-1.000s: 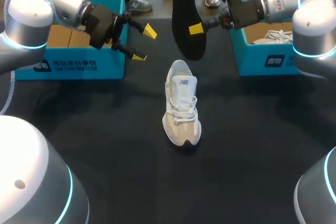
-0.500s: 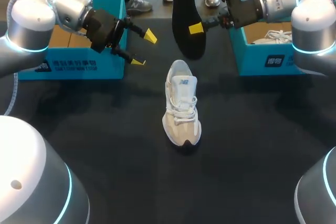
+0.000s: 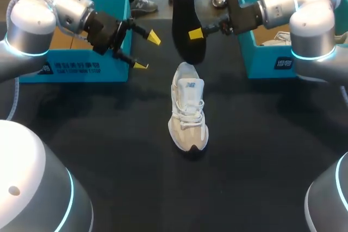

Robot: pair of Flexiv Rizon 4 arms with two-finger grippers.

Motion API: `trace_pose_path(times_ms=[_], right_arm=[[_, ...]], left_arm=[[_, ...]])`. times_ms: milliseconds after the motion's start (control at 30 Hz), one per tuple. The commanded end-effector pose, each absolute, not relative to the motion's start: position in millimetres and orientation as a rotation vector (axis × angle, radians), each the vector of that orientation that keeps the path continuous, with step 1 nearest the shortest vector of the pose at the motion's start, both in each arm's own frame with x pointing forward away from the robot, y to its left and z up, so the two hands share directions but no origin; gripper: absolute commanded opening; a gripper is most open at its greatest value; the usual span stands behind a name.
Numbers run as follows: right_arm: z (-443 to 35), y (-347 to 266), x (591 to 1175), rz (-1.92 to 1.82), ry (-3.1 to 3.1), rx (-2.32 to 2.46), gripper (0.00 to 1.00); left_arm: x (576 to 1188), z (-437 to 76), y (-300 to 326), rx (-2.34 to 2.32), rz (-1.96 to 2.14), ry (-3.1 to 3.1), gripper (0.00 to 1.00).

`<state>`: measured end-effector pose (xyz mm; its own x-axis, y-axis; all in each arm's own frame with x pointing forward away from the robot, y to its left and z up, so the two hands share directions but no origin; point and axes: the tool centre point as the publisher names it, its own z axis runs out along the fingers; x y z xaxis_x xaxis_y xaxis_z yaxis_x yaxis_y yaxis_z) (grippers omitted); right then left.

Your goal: Take the shoe out of the shoebox, open the shoe tongue, remove and reinsert the insole, then place the shoe into the shoebox

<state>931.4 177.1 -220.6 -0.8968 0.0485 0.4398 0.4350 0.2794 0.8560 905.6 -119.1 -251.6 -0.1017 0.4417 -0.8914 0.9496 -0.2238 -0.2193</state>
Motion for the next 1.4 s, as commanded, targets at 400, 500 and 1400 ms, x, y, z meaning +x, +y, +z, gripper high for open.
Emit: trace_pose_path(times_ms=[400,500,1400], right_arm=[[-259.0,184.5,927.4,-1.644,-2.168,-0.429,0.0],[-263.7,182.9,925.6,-1.634,-2.157,-0.427,0.0],[-288.4,196.2,928.1,-1.646,-2.101,-0.469,0.0]], left_arm=[[904.6,-265.2,-130.5,1.598,-1.299,1.549,1.0],[909.1,-265.5,-133.6,1.585,-1.287,1.549,1.0],[904.5,-264.3,-139.8,1.599,-1.305,1.515,1.0]])
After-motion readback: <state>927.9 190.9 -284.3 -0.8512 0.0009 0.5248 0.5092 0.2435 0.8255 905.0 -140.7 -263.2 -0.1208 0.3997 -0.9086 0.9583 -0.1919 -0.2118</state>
